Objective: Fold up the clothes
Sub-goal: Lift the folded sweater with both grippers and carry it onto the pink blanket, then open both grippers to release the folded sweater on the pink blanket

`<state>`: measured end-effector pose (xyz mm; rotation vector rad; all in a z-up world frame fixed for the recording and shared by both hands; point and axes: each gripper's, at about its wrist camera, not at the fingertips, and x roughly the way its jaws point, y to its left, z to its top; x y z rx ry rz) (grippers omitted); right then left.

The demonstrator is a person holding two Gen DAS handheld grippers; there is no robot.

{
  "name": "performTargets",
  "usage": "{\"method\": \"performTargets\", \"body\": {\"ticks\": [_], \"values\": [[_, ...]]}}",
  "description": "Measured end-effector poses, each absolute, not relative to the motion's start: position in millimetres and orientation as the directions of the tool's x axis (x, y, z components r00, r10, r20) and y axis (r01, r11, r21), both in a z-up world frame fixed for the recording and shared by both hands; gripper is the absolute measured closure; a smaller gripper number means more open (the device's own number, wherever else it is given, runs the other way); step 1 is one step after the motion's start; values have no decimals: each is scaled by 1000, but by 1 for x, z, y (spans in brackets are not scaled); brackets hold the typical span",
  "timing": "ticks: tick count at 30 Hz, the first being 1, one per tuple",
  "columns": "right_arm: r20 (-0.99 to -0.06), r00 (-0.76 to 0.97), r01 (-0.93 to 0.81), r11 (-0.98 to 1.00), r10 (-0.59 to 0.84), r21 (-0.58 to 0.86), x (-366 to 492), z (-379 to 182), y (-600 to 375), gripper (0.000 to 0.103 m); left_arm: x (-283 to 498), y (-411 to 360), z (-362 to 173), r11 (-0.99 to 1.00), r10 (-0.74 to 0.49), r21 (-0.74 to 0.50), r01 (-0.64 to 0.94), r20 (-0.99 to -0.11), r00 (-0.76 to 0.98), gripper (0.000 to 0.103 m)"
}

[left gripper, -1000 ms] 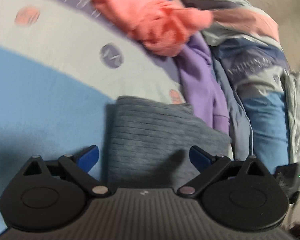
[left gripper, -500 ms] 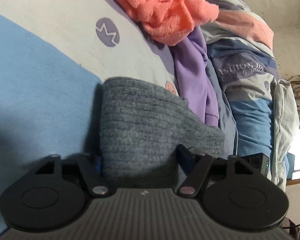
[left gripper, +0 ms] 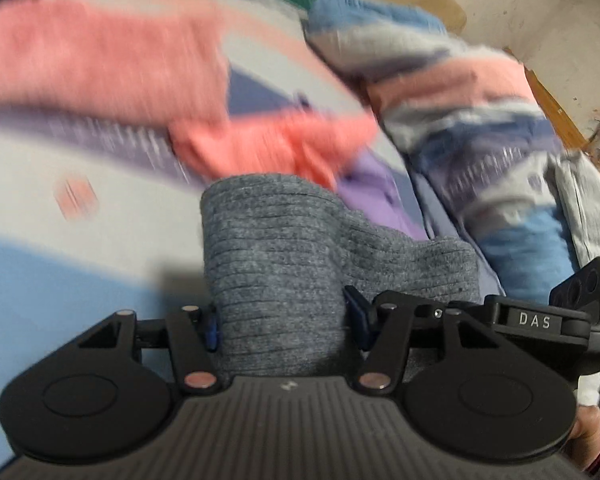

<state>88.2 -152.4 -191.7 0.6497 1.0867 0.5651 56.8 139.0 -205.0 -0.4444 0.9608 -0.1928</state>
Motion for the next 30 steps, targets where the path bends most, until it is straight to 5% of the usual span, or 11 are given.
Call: {"method": "performTargets", "body": {"ticks": [10,16,20,22,30], "values": [[-496,389,-380,626,776,681,277,-179,24,54,214,293,-181,945,-183,-320,-63,-681,709,35],[-585,388,-347,701,712,623,345,-225,61,51,287,325,-229,961,-93,-244,-128,-723,685,29],[-646,349,-324,734,679,597,364,-260,68,37,317,326,-277,962,-17,-185,-199,-771,637,5],[-639,354,-316,730,683,606,363,-266,65,35,317,334,-282,950,-31,-222,-219,-766,643,1],[-676,416,-303,794,608,528,342,-214,48,30,288,329,-237,959,50,-152,-239,-739,672,1]]}}
